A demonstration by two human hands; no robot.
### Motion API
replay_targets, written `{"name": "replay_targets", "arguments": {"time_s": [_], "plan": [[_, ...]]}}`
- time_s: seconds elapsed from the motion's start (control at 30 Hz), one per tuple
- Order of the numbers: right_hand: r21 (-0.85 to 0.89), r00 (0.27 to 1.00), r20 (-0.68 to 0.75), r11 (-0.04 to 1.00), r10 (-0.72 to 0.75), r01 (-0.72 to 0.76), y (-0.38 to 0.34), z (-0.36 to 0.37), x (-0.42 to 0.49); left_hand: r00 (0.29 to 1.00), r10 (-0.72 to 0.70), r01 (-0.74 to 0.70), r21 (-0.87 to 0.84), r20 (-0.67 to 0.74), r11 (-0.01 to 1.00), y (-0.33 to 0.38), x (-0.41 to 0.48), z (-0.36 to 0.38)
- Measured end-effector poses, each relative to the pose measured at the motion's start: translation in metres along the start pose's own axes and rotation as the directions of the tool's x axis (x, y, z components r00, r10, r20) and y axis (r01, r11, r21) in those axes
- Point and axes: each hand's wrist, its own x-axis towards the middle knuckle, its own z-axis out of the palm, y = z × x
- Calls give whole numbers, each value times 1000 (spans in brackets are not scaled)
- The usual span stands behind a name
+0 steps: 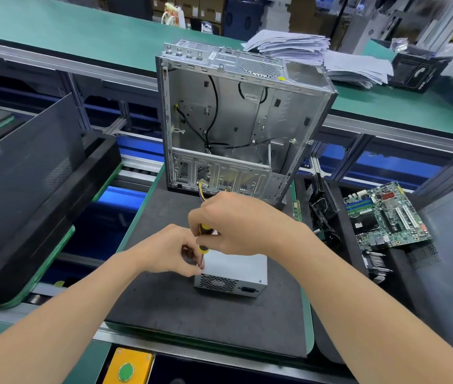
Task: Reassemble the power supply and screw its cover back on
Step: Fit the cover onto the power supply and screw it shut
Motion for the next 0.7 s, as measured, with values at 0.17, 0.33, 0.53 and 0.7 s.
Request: {"name": "replay_targets", "arguments": {"time_s": [0.17,0.33,0.53,0.7], "plan": [[11,983,-99,988,155,-155,-1,8,7,1000,-6,6,13,8,1000,-3,-1,1],[-2,913,-193,931,359,-366,-8,14,10,999,-40,40,-19,5,999,-7,1,3],[-109,962,-167,966,216,-236,-8,13,3,1000,-25,25,-30,0,999,-4,0,2],[-57,996,62,996,-62,65,1,-4,-9,1000,4,-4,-14,-22,1000,-3,0,2]]}}
